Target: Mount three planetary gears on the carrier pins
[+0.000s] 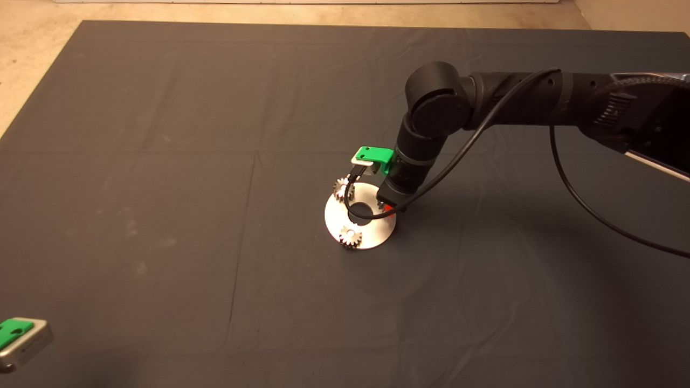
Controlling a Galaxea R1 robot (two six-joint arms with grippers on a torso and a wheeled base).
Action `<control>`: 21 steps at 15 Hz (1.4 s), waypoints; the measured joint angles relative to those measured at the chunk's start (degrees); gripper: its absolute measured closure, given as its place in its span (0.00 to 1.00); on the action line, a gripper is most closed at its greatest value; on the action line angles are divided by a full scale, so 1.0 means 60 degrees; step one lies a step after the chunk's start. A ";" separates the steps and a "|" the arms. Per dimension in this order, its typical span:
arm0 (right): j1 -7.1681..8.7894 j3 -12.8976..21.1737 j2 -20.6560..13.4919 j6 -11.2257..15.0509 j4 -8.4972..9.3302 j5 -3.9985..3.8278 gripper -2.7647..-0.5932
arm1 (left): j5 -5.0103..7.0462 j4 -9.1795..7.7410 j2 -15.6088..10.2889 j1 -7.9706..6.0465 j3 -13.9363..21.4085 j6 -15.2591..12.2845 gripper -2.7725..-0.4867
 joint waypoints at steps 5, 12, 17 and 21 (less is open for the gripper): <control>0.0006 -0.0041 -0.0022 -0.0037 -0.0004 0.0000 0.82 | -0.0003 0.0000 0.0000 0.0000 0.0000 0.0000 0.51; 0.0006 -0.0041 0.0008 -0.0061 -0.0004 -0.0008 0.82 | 0.0000 0.0000 0.0000 0.0000 0.0000 0.0000 0.51; -0.0004 -0.0043 0.0163 -0.0061 -0.0010 -0.0156 0.82 | -0.0003 0.0000 -0.0002 0.0000 0.0000 0.0000 0.51; -0.0022 -0.0051 0.0276 -0.0059 -0.0018 -0.0291 0.82 | -0.0001 0.0000 -0.0002 -0.0003 0.0000 0.0000 0.51</control>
